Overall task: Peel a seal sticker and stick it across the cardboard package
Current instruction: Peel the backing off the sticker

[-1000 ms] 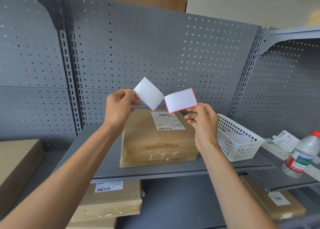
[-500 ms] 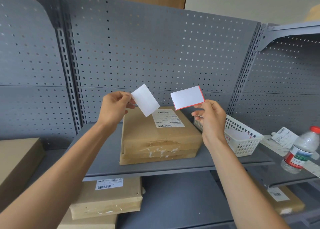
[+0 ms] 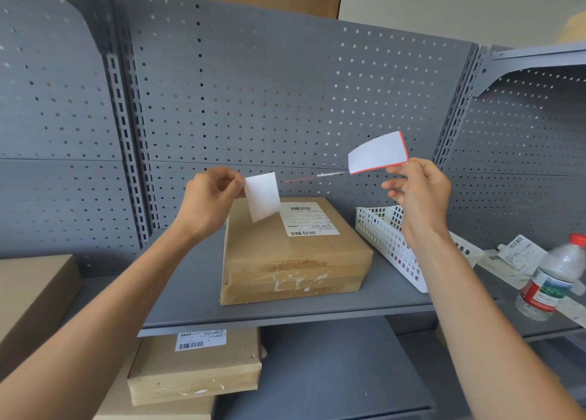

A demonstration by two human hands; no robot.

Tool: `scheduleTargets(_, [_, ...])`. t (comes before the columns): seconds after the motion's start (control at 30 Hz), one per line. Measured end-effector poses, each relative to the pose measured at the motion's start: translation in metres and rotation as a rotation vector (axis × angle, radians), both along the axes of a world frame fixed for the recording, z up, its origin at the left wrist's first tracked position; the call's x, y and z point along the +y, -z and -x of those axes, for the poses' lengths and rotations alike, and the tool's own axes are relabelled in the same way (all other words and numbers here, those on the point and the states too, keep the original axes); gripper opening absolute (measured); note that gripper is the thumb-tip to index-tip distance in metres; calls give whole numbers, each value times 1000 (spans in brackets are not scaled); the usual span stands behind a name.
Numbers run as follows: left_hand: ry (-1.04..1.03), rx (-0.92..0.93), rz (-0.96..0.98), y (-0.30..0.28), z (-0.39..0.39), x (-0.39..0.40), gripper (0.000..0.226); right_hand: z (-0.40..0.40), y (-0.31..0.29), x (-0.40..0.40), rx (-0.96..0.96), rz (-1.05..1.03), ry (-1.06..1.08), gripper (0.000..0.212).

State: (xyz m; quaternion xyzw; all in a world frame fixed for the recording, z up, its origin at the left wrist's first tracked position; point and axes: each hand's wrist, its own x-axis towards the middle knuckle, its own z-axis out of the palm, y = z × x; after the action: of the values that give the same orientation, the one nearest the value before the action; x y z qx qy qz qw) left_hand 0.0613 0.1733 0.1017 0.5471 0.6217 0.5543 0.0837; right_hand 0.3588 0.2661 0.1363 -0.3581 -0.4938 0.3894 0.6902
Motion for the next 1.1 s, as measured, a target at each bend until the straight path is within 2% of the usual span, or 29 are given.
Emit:
scheduleTargets(0.27, [-67, 216, -28, 0, 3, 0, 19, -33, -17, 8, 25, -28, 62, 16])
scheduleTargets(0.7, [-100, 73, -234, -12, -50, 5, 18, -88, -5, 11, -1, 28, 169, 18])
scheduleTargets(1.1, [-12, 74, -233, -8, -109, 17, 18, -126, 37, -1, -104, 136, 259, 22])
